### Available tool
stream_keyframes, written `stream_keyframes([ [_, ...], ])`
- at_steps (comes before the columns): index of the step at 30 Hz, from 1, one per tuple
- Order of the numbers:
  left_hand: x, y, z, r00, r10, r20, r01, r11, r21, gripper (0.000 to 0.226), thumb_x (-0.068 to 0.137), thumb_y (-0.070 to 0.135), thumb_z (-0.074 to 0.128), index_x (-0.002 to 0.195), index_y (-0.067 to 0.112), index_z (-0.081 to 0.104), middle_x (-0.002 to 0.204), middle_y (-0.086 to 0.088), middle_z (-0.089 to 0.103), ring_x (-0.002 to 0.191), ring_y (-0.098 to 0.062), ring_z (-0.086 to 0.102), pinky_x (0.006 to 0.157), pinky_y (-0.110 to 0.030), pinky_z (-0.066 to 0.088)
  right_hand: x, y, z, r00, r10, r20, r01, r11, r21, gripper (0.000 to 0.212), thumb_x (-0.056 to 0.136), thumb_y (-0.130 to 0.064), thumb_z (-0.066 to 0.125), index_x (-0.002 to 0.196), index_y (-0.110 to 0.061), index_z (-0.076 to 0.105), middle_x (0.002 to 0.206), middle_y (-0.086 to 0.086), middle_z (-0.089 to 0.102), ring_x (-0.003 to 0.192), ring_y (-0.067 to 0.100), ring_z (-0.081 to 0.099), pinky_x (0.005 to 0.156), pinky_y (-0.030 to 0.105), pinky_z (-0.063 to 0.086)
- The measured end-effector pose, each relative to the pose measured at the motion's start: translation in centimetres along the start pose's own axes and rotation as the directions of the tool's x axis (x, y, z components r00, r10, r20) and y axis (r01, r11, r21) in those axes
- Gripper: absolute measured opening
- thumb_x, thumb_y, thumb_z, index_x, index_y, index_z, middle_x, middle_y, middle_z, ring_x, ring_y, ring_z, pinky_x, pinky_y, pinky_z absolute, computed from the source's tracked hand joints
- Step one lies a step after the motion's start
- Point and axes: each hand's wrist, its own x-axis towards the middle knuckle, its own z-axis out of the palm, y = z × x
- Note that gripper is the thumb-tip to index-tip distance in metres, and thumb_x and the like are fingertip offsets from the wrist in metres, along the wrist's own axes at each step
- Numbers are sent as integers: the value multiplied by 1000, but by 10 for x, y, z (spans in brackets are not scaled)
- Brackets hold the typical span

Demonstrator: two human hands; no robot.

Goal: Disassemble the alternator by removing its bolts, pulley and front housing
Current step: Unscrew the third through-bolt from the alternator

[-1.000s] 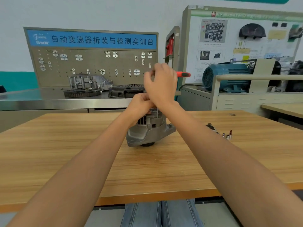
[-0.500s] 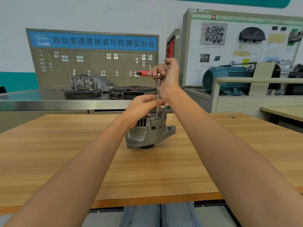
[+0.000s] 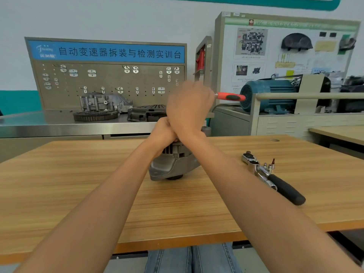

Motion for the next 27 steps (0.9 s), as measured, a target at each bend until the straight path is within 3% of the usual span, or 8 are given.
stream_keyframes([
  [3, 0, 2, -1, 999, 3, 37, -2, 1000, -16, 30, 91, -2, 46, 72, 19, 57, 45, 19, 56, 44, 9, 49, 45, -8, 38, 11, -3, -2, 995, 78, 63, -95, 941, 325, 26, 85, -17, 45, 59, -15, 46, 67, -4, 41, 72, 18, 42, 91, 39, 34],
  [5, 0, 2, -1, 998, 5, 69, -3, 1000, -30, 23, 92, 8, 52, 81, 25, 63, 60, 23, 64, 59, 10, 56, 53, -11, 43, 21, -6, -4, 956, 203, 212, -291, 752, 592, 40, 87, -15, 41, 48, -20, 31, 53, -6, 33, 57, 14, 32, 70, 34, 34],
  [8, 1, 0, -2, 994, -2, 109, 6, 999, -37, 15, 92, 24, 58, 103, 28, 67, 86, 21, 70, 87, 3, 61, 65, -18, 43, 35, -2, -8, 816, 370, 444, -575, 438, 691, 44, 91, -13, 40, 49, -17, 30, 48, -3, 30, 50, 13, 29, 55, 30, 28],
  [15, -2, 5, -2, 994, -6, 105, 9, 1000, -29, 25, 91, 28, 59, 116, 23, 65, 105, 15, 70, 99, -1, 63, 64, -16, 42, 45, 8, -11, 689, 199, 697, -720, 80, 689, 55, 91, -14, 31, 37, -21, 34, 36, -6, 33, 40, 10, 39, 80, 34, 44],
  [19, -4, 4, -6, 996, 12, 94, -5, 997, -77, 14, 91, 24, 59, 100, 29, 69, 95, 17, 72, 85, 6, 64, 64, -16, 44, 43, -5, -11, 663, 120, 739, -749, 102, 655, 50, 90, -12, 32, 40, -17, 33, 35, -4, 37, 40, 12, 40, 71, 33, 42],
  [23, -3, 2, -3, 996, 25, 91, -20, 998, -59, 14, 91, 26, 60, 101, 31, 68, 91, 20, 72, 82, 9, 63, 61, -14, 43, 42, -3, -13, 655, 272, 704, -745, 78, 663, 42, 91, -10, 34, 49, -16, 34, 40, -4, 38, 44, 12, 42, 70, 29, 41],
  [25, -2, 2, -2, 997, 20, 78, -16, 999, -47, 13, 91, 20, 60, 95, 30, 68, 81, 22, 70, 74, 9, 63, 60, -15, 43, 36, -4, -11, 758, 318, 569, -651, 317, 690, 38, 91, -11, 37, 53, -14, 37, 51, -2, 40, 55, 12, 42, 64, 25, 36],
  [27, 1, -1, -2, 999, 15, 36, -13, 999, -38, 22, 91, 6, 56, 80, 23, 65, 61, 18, 66, 59, 5, 58, 54, -12, 43, 18, 0, -6, 944, 160, 287, -290, 819, 495, 24, 88, -15, 44, 64, -12, 45, 66, -1, 43, 67, 13, 40, 71, 28, 34],
])
